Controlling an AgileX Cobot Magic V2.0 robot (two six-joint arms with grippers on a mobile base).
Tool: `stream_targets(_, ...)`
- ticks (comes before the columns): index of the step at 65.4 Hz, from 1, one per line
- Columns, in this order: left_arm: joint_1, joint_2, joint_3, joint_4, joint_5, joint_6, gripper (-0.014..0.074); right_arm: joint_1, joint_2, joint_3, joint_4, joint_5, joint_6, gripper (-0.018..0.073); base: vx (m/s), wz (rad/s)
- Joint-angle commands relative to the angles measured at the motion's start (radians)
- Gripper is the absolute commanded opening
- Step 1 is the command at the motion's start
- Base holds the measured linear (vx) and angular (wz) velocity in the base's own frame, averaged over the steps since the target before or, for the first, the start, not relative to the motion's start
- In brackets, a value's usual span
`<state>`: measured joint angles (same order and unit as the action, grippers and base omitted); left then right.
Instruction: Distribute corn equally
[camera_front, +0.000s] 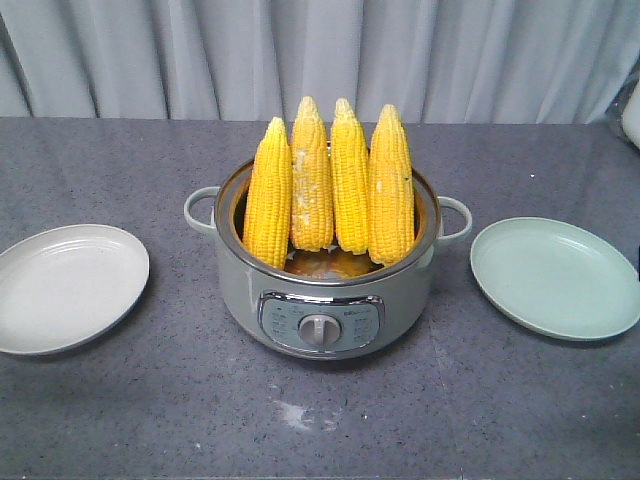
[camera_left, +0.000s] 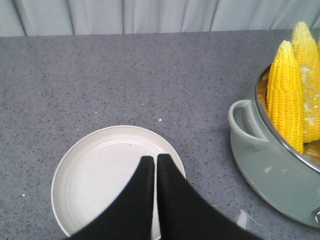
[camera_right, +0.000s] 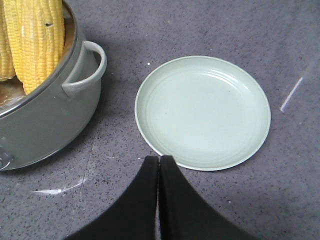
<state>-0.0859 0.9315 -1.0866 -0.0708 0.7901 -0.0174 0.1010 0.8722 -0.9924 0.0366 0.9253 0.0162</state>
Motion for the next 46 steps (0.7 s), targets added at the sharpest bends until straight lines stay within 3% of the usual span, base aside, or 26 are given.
stream_targets(1,0.0,-0.002,-0.034,-0.021,-0.058,-0.009,-0.0006,-0.008,0.015,-0.034,0.008,-0.04,-0.006,-0.0011,0.0,0.0)
stream_targets(16,0.0,-0.003,-0.034,-0.019,-0.049,-0.008,0.0004,-0.008,0.019,-0.032,0.008,-0.031,-0.006,0.0013,0.0,0.0)
stream_targets(25,0.0,-0.003,-0.034,-0.014,-0.042,-0.008,0.0062,-0.008,0.019,-0.032,0.008,-0.017,-0.006,0.0137,0.0,0.0)
stream_targets(36,0.0,-0.003,-0.034,-0.013,-0.025,-0.008,0.0262,-0.008,0.019,-0.032,0.008,-0.008,-0.006,0.0374,0.0,0.0)
stream_targets(46,0.0,-0.003,-0.034,-0.013,-0.014,-0.008,0.052,-0.008,0.019,-0.032,0.008,-0.007,-0.006,0.0569,0.0,0.0)
